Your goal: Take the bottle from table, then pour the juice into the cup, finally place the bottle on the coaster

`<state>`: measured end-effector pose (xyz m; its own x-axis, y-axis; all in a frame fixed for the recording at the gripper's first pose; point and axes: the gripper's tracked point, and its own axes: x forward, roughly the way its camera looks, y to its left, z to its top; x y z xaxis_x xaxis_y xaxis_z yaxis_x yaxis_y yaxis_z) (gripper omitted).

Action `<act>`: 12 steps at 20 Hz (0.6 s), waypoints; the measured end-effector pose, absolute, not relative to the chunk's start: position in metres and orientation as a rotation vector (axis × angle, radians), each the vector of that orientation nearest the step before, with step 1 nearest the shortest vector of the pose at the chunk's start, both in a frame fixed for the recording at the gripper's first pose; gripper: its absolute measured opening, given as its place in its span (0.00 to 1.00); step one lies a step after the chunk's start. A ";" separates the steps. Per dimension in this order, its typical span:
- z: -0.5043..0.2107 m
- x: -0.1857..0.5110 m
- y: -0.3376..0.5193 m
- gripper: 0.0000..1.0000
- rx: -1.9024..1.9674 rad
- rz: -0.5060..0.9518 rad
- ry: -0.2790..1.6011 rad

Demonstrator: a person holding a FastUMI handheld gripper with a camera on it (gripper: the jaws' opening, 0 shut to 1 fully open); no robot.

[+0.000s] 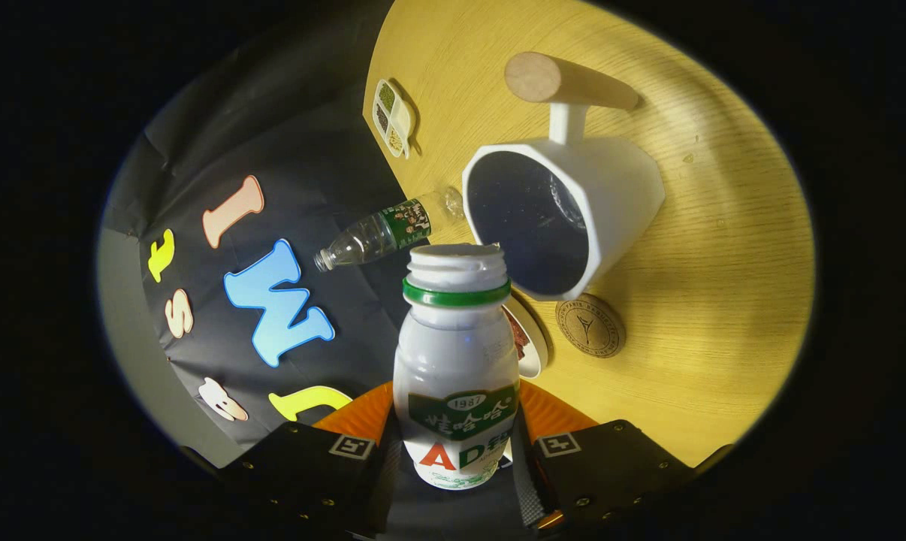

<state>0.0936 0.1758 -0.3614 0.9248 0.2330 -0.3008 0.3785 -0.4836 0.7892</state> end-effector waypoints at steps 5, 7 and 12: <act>-0.361 0.095 0.174 0.64 2.100 -0.189 0.429; -0.360 0.096 0.174 0.64 2.095 -0.189 0.428; -0.361 0.098 0.174 0.64 2.085 -0.189 0.427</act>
